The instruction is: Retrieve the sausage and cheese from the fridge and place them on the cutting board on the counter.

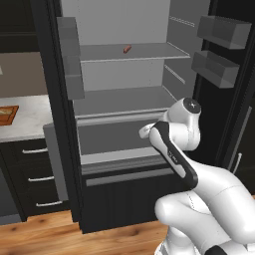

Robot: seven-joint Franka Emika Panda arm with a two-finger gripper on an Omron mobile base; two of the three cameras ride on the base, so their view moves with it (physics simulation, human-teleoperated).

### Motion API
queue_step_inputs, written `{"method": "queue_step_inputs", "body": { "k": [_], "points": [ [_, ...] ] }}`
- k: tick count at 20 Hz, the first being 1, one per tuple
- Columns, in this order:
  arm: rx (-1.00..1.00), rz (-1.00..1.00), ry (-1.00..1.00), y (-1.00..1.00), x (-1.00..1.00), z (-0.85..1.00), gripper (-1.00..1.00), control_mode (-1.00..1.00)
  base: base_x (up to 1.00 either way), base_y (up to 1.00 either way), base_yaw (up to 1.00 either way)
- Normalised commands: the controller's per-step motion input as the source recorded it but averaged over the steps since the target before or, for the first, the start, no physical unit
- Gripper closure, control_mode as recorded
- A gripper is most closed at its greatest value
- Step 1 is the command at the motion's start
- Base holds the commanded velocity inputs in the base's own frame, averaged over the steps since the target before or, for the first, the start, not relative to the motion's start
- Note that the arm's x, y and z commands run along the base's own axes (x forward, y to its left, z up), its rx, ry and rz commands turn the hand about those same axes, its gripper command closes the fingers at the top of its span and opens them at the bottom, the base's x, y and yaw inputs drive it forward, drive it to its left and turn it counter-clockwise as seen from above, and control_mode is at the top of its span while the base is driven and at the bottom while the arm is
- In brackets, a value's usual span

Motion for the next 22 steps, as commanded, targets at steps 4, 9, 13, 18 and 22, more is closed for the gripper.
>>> {"method": "queue_step_inputs", "body": {
  "k": [4,9,13,18,22],
  "points": [
    [0.00,0.00,0.00,0.00,0.00,0.00,1.00,-1.00,0.00,0.00,0.00],
    [0.00,0.00,0.00,0.00,0.00,0.00,1.00,-1.00,0.00,0.00,0.00],
    [0.00,0.00,0.00,0.00,0.00,0.00,1.00,1.00,0.00,0.00,0.00],
    [0.00,0.00,0.00,0.00,0.00,0.00,1.00,1.00,0.00,0.00,0.00],
    [0.00,0.00,0.00,0.00,0.00,0.00,1.00,1.00,-0.05,0.00,0.00]
  ]
}}
